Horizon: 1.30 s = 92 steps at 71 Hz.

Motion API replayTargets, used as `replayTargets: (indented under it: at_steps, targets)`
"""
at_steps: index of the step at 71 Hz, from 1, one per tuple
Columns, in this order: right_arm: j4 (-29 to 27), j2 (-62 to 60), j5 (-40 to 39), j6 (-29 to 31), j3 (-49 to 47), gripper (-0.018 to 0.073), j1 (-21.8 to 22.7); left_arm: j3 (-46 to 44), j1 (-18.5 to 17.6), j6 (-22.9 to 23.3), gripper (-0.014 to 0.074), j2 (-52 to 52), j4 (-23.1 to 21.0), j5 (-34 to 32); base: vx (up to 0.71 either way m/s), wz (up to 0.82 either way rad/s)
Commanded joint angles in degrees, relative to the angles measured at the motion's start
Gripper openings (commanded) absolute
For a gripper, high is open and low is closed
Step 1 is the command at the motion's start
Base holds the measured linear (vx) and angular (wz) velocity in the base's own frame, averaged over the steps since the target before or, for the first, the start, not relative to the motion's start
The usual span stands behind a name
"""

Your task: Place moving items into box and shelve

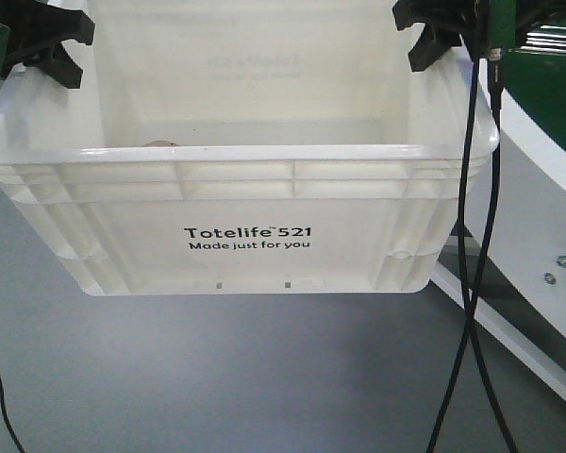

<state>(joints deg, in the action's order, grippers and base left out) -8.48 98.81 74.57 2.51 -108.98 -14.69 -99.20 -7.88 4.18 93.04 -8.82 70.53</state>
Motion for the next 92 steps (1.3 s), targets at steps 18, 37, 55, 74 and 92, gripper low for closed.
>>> replayTargets:
  at_steps: [18, 37, 55, 74, 92]
  targets:
    - [-9.4, -3.9, -5.5, 2.0, -2.6, -0.0012, -1.0, -2.5, -1.0, -0.6, -0.0017, -3.7, -8.5, -7.1, -0.11, 0.44]
    - [-9.4, -3.9, -5.5, 2.0, -2.6, -0.0012, -1.0, -2.5, -1.0, -0.6, -0.0017, -3.7, -8.5, -7.1, -0.11, 0.44]
    - [-9.4, -3.9, -5.5, 2.0, -2.6, -0.0012, -1.0, -2.5, -1.0, -0.6, -0.0017, -3.7, -8.5, -7.1, -0.11, 0.42]
    - [-9.4, -3.9, -5.4, 2.0, -2.6, -0.0012, -1.0, -2.5, -1.0, -0.6, -0.0017, -3.7, -8.5, -7.1, -0.1, 0.41]
    - [-9.4, -3.9, -5.4, 2.0, -2.6, -0.0012, -1.0, -2.5, -1.0, -0.6, -0.0017, -3.7, -8.5, -7.1, -0.08, 0.46]
